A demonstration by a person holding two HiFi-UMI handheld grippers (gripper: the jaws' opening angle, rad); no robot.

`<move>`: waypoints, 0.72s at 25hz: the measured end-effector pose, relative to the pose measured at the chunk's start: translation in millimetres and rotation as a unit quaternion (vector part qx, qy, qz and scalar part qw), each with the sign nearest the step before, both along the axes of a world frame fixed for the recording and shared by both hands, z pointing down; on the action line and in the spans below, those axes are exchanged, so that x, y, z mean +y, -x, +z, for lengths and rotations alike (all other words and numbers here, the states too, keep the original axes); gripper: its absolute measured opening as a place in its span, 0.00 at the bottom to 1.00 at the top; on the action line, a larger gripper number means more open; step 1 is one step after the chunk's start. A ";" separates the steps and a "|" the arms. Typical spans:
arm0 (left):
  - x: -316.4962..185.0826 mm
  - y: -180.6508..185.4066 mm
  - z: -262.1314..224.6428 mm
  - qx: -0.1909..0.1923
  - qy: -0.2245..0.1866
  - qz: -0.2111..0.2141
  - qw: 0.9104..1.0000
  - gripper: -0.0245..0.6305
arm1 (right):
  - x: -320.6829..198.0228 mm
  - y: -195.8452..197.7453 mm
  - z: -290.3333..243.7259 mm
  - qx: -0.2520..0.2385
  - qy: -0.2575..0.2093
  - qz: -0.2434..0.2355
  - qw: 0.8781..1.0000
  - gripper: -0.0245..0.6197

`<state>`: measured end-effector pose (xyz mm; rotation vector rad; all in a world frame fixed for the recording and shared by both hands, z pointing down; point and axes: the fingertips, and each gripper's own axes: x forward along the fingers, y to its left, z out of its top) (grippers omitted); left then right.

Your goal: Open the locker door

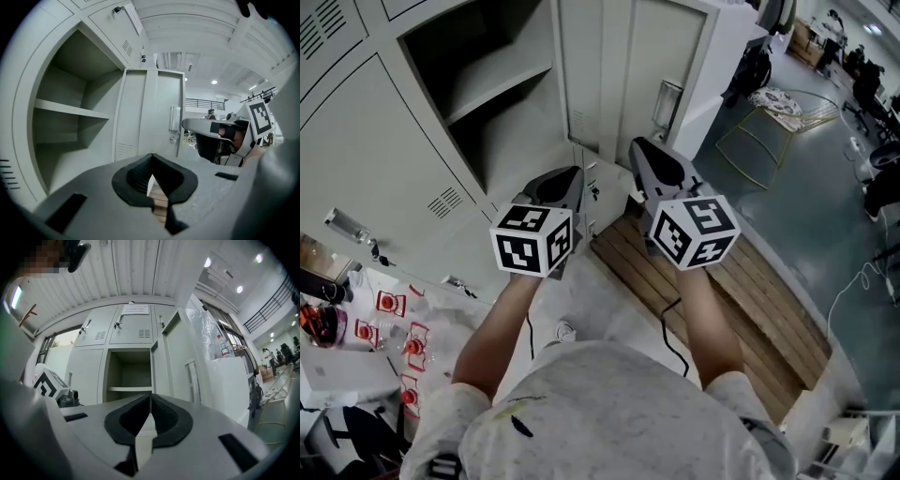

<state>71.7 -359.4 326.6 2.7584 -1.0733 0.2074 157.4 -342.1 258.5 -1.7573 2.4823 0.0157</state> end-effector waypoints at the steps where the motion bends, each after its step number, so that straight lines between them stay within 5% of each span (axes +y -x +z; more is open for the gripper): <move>1: 1.4 2.7 0.2 0.000 0.000 -0.007 1.000 0.05 | 1.1 4.0 0.8 0.002 0.000 -0.007 1.000 0.06; 18: 29.4 35.7 0.0 0.000 -0.009 -0.106 0.994 0.05 | 23.5 44.0 10.7 0.032 0.005 -0.107 0.994 0.04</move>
